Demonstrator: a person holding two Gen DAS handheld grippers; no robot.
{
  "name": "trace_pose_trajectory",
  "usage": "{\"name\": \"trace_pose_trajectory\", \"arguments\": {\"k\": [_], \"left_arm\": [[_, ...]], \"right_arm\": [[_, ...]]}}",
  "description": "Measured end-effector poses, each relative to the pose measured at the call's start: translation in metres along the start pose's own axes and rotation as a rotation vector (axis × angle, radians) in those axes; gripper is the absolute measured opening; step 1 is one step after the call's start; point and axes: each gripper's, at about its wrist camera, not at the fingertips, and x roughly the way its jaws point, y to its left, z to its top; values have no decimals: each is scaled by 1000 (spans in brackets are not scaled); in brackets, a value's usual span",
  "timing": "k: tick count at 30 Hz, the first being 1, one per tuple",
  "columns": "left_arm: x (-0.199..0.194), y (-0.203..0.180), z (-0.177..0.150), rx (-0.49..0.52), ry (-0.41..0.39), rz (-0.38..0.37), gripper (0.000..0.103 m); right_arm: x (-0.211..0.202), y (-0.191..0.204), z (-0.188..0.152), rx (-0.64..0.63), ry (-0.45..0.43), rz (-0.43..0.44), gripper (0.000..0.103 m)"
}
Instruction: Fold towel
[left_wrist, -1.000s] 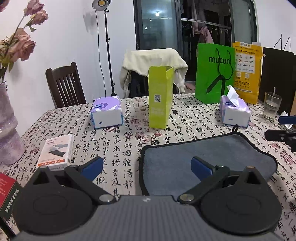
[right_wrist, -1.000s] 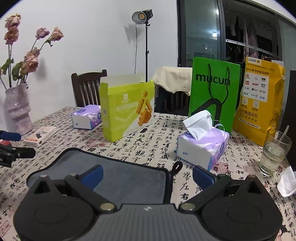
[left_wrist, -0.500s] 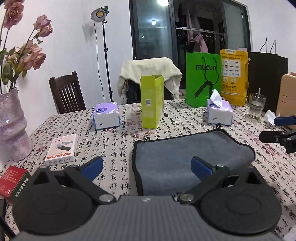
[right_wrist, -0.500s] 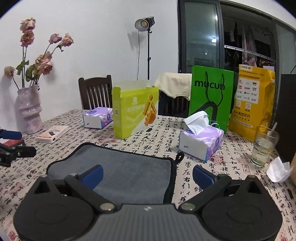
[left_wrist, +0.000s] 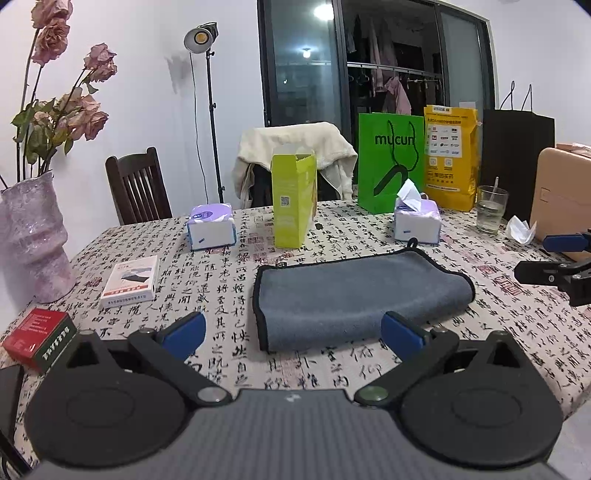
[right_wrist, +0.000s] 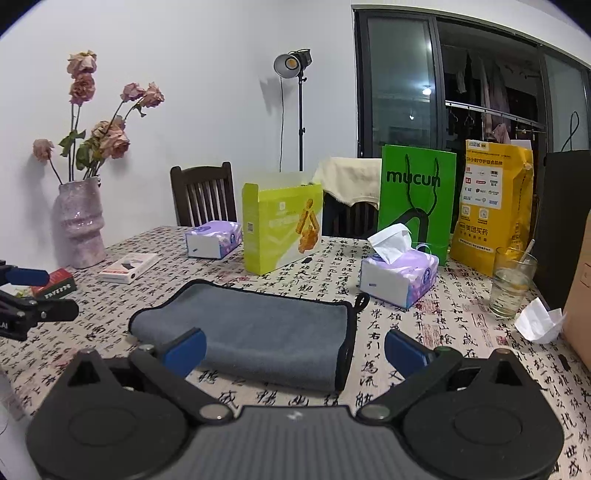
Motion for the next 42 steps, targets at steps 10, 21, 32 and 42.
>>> {"name": "trace_pose_trajectory", "arguments": {"k": [10, 21, 32, 42], "left_arm": [[-28, -3, -16, -12, -14, 4, 103], [-59, -9, -43, -18, -28, -6, 103], [-96, -15, -63, -26, -68, -13, 103], [-122, -13, -85, -34, -86, -13, 103]], "right_arm": [[-31, 12, -17, -23, -20, -5, 103], [-64, 30, -34, -60, -43, -9, 103], [-102, 49, -54, -71, -68, 4, 103], [-128, 66, -69, -70, -80, 9, 103]]}}
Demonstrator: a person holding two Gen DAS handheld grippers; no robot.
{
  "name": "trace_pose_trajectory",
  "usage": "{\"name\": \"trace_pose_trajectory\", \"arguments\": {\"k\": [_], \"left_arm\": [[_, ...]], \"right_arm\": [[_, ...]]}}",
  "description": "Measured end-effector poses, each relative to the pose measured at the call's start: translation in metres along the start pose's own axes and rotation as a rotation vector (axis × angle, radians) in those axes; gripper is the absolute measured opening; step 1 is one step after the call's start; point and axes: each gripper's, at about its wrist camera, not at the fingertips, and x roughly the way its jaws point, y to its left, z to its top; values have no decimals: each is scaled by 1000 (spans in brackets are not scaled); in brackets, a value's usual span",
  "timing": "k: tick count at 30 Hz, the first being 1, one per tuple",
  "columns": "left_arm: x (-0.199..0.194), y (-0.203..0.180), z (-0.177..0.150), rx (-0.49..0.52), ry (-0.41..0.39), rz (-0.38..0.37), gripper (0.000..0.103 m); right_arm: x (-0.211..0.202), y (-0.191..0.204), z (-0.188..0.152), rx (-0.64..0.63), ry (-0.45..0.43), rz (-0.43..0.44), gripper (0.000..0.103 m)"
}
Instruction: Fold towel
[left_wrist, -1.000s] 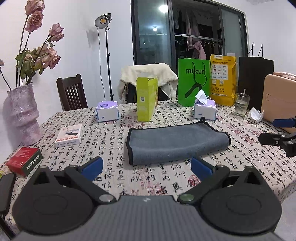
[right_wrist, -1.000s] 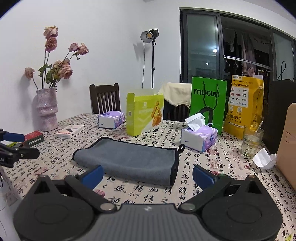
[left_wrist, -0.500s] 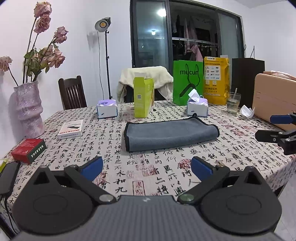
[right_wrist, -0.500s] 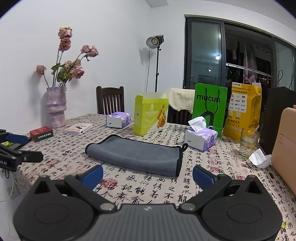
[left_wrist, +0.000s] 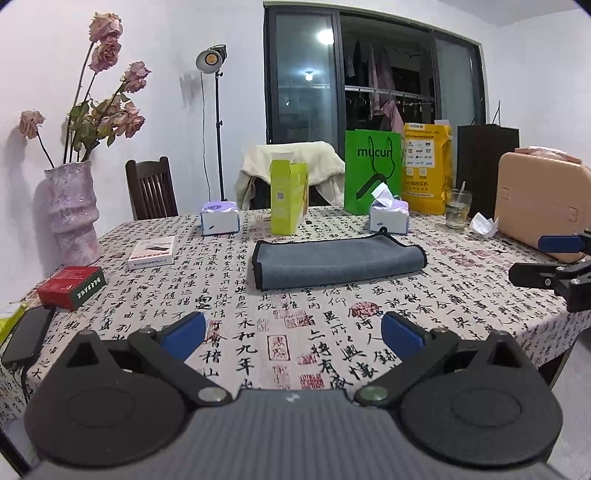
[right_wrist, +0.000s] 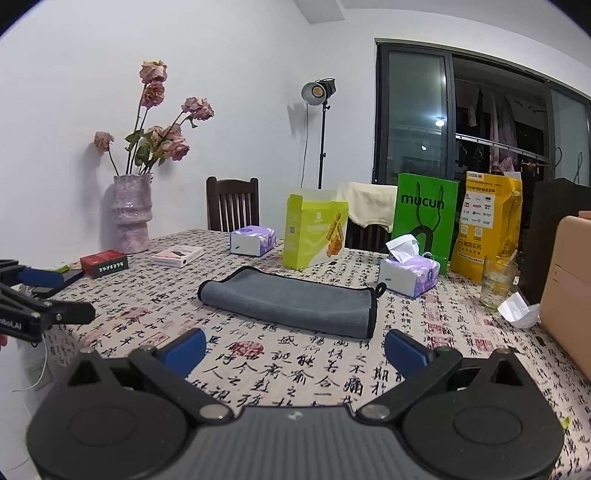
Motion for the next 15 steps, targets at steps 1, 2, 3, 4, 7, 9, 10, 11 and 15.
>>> {"name": "trace_pose_trajectory", "arguments": {"k": [1, 2, 3, 4, 7, 9, 10, 11, 15], "left_arm": [[-4, 2, -3, -10, -3, -5, 103], [-6, 3, -5, -18, -2, -6, 103], [-8, 3, -7, -22, 2, -2, 103], [-11, 3, -10, -21, 6, 6, 103], [-22, 1, -16, -11, -9, 20, 103], [-30, -1, -19, -10, -21, 17, 103], [-35, -2, -21, -11, -25, 14, 103], [-38, -4, -23, -8, -29, 8, 103], [-51, -12, -30, 18, -42, 17, 103]], "right_arm": [[-3, 1, -2, 7, -2, -5, 103], [-7, 2, -4, 16, -6, -6, 103], [-11, 2, -6, 29, -8, -5, 103], [-15, 2, -9, 40, -11, -2, 103], [-25, 7, -13, 44, -10, -2, 103], [-31, 10, -15, 36, -12, -3, 103], [-35, 12, -17, 35, -15, -5, 103], [-38, 14, -18, 34, -18, 0, 103], [-48, 22, -26, 40, -15, 16, 103]]}}
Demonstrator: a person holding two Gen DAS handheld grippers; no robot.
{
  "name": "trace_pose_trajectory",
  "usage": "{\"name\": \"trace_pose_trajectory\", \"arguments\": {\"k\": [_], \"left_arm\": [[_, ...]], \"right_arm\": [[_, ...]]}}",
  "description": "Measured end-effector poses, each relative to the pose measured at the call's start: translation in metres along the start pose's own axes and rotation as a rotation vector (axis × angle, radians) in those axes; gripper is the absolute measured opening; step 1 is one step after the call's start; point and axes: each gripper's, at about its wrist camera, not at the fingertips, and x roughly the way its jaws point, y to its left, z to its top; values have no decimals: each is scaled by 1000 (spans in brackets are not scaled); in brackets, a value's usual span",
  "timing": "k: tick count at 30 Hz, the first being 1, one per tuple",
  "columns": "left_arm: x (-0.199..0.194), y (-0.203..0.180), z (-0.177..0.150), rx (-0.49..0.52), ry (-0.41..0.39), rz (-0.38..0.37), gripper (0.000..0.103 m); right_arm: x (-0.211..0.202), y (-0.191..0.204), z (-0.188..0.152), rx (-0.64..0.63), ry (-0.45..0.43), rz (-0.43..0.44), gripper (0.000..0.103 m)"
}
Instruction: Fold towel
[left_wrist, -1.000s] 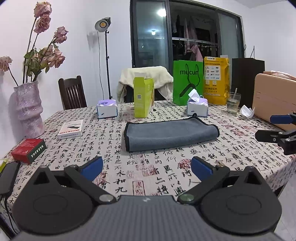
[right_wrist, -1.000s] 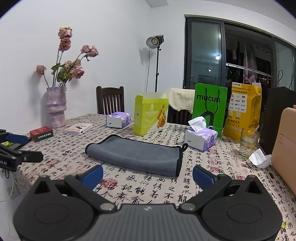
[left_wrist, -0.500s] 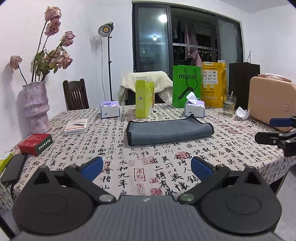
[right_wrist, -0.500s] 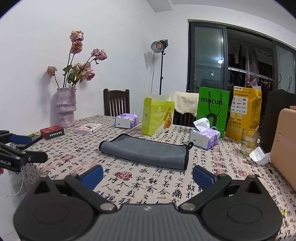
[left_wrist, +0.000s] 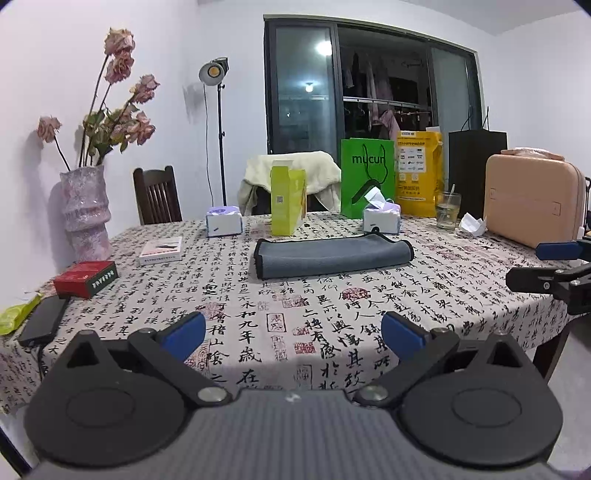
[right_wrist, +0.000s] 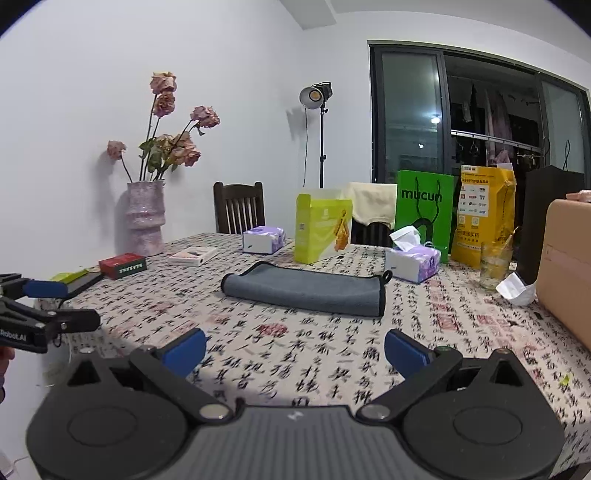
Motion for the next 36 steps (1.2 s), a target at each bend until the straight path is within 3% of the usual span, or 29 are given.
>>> {"name": "trace_pose_trajectory", "arguments": {"k": [11, 24, 36], "left_arm": [[-28, -14, -10, 32, -38, 7, 103], [-54, -23, -35, 9, 2, -14, 103], [-68, -22, -40, -2, 13, -19, 103]], "right_arm": [[-29, 18, -15, -10, -20, 2, 103], [-60, 42, -39, 1, -25, 44, 103], [-87, 50, -55, 2, -85, 51, 103]]}}
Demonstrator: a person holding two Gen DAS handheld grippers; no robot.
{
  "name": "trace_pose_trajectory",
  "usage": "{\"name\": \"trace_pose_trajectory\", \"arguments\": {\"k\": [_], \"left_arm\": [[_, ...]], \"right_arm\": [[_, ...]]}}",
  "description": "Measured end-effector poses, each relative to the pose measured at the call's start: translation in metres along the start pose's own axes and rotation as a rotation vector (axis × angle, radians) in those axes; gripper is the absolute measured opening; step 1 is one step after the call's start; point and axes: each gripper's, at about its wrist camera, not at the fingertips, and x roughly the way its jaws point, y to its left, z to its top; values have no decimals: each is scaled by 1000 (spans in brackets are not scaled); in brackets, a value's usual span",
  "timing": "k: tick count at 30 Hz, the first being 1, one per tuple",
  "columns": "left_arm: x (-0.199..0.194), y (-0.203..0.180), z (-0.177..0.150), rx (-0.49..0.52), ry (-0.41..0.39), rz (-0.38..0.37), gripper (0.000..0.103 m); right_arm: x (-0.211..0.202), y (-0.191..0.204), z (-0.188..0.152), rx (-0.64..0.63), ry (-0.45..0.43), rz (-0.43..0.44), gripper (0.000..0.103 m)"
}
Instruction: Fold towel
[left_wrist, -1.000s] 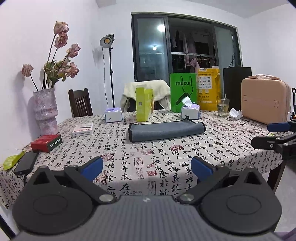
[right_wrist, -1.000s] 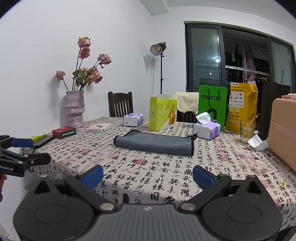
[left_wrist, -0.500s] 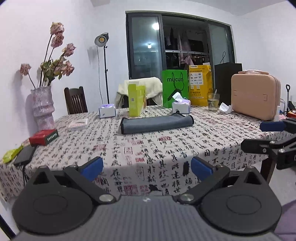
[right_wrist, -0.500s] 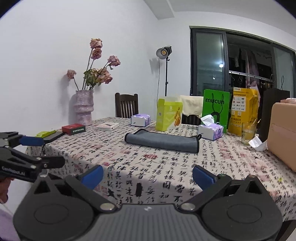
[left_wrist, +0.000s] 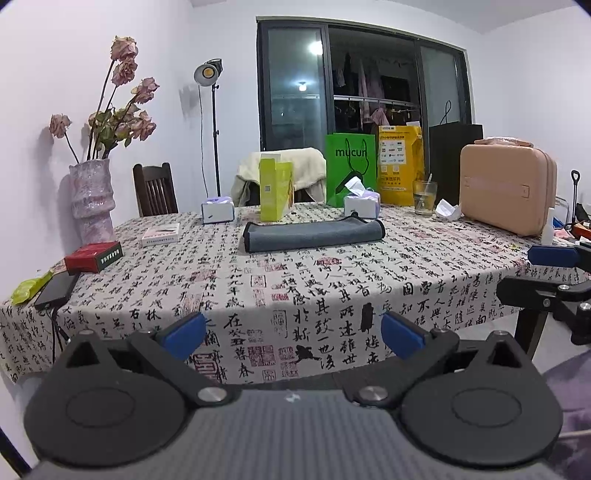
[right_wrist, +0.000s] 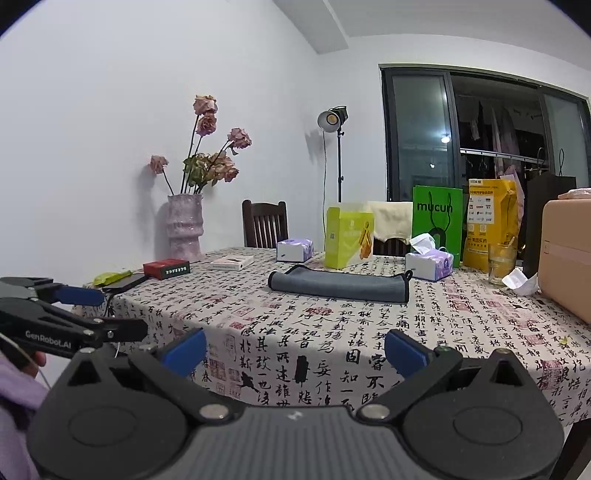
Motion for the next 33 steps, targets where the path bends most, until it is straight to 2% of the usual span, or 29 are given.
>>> {"name": "trace_pose_trajectory", "arguments": {"k": [8, 33], "left_arm": [[-1, -3, -3, -5, 17, -6, 103], [-1, -4, -2, 0, 14, -9, 103]], "right_arm": [[-6, -1, -6, 34, 1, -22, 103], [-4, 2, -7, 20, 0, -22, 103]]}}
